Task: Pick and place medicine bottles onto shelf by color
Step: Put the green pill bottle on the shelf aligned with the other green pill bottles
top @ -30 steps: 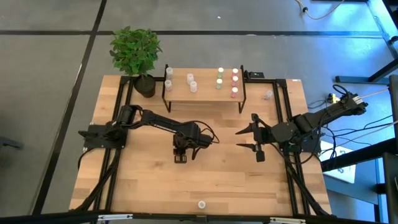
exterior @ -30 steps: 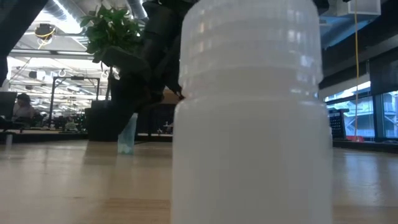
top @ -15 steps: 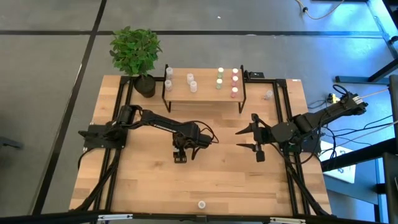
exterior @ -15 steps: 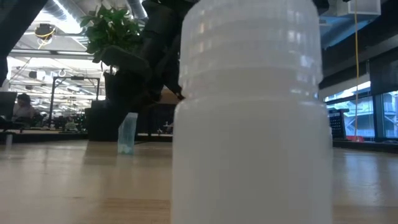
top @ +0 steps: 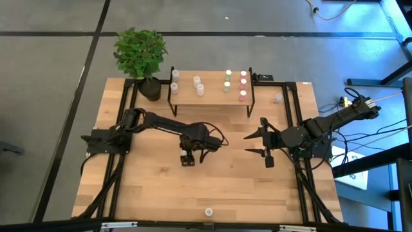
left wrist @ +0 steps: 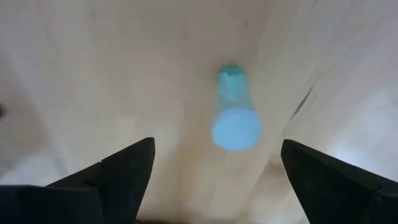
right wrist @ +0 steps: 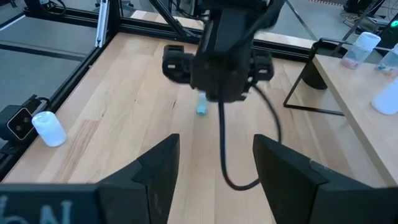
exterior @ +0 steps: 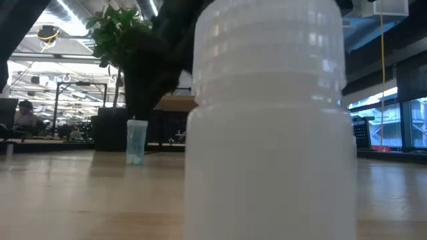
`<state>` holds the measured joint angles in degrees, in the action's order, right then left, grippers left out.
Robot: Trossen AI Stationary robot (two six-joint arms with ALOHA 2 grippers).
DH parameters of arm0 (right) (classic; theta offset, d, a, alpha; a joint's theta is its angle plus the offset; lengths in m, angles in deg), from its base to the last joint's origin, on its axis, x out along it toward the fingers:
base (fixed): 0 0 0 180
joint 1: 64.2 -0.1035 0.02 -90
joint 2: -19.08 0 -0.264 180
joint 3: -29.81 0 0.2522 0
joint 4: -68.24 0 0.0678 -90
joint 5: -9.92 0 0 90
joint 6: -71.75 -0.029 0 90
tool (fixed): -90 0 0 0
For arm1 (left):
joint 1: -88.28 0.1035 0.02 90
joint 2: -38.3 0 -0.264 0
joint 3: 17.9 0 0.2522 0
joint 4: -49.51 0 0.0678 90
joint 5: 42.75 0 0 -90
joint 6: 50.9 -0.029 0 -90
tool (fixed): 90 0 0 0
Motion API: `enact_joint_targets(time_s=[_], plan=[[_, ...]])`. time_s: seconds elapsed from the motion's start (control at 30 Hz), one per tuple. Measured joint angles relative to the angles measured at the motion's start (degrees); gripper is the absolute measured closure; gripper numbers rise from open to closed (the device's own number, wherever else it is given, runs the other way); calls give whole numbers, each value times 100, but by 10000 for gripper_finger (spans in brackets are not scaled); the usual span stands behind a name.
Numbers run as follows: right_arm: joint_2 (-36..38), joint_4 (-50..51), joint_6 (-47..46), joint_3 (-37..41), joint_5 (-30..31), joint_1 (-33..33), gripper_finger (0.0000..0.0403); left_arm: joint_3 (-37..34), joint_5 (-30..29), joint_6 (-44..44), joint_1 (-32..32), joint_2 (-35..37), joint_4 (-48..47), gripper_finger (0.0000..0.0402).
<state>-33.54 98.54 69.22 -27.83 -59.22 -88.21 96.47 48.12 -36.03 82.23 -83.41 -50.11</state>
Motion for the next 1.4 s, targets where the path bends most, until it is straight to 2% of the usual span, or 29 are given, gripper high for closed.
enact_joint_targets(time_s=[0.2, 0.33, 0.5, 0.9, 1.17, 1.4], plan=[[0, 0, -1, 0, 0, -1, 196, 963, -483, 3, -103, 5, -411, 58], [2, 2, -2, -4, 1, 0, 196, 1169, -486, 29, -322, 277, -413, 58], [0, 1, -1, -4, 0, 0, 196, 1164, -740, 665, -588, 725, -416, 58], [0, 1, -1, -4, 0, -2, 196, 942, -1797, 3321, -1710, 1904, -418, 58], [0, -2, -2, -4, 0, -2, 196, 740, -2293, 4276, -2411, 2064, -417, 58], [0, -162, -320, -4, -6, 26, 196, 593, -2524, 4888, -2762, 2061, -416, 58]])
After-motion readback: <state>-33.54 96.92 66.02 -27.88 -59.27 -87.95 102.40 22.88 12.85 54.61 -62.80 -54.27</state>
